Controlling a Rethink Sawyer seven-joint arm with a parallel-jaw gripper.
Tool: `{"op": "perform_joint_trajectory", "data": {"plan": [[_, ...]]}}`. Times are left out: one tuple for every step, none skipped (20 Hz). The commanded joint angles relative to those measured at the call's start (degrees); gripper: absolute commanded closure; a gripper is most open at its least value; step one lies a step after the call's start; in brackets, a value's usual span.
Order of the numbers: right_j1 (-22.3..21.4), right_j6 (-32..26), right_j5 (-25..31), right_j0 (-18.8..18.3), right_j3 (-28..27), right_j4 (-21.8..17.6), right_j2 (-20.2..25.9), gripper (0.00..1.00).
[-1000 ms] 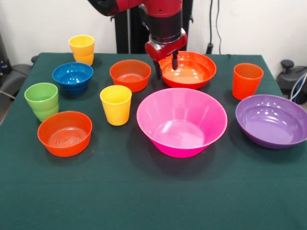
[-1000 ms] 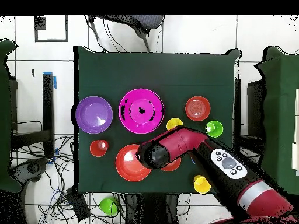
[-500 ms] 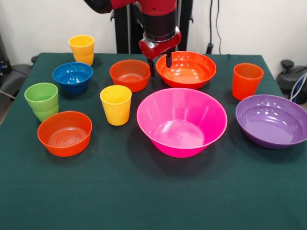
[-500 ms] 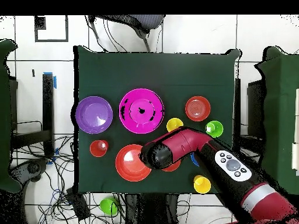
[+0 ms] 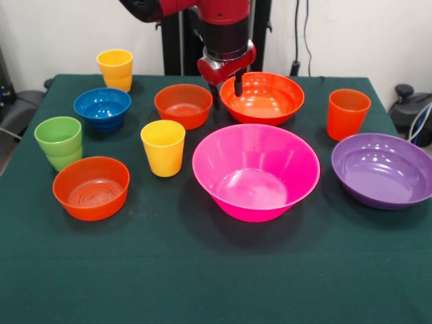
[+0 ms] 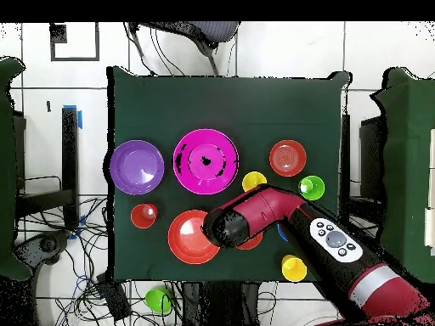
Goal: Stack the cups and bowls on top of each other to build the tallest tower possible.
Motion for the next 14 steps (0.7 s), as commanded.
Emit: {"op": "perform_joint_trajectory", "data": {"plan": [[0.2, -16.5, -0.5, -1.5, 1.6, -2.3, 5.6, 0.00], [-0.2, -16.6, -0.7, -2.1, 2.0, -1.9, 6.4, 0.00], [-0.4, -16.4, -0.8, -2.4, 2.2, -1.9, 6.9, 0.00], [-0.3, -16.1, -1.4, -2.9, 2.5, -1.7, 7.7, 0.00], [-0.2, -15.8, -1.5, -3.0, 2.5, -2.0, 7.9, 0.00], [0.0, -15.2, -1.8, -2.9, 2.6, -2.5, 7.9, 0.00], [-0.1, -14.8, -1.6, -2.7, 2.6, -2.7, 8.0, 0.00], [0.1, -14.4, -1.1, -2.4, 2.3, -2.9, 7.8, 0.00], [0.3, -14.2, -0.9, -2.2, 2.0, -3.3, 7.5, 0.00], [0.8, -14.0, -0.9, -2.1, 1.7, -4.0, 7.1, 0.00], [1.1, -14.1, -0.9, -2.2, 1.6, -4.4, 7.0, 0.00], [1.5, -13.9, -1.3, -2.2, 1.6, -4.9, 6.8, 0.00], [1.9, -13.6, -1.5, -2.0, 1.4, -5.3, 6.6, 0.00], [2.2, -13.3, -1.8, -1.8, 1.3, -5.7, 6.4, 0.00]]}}
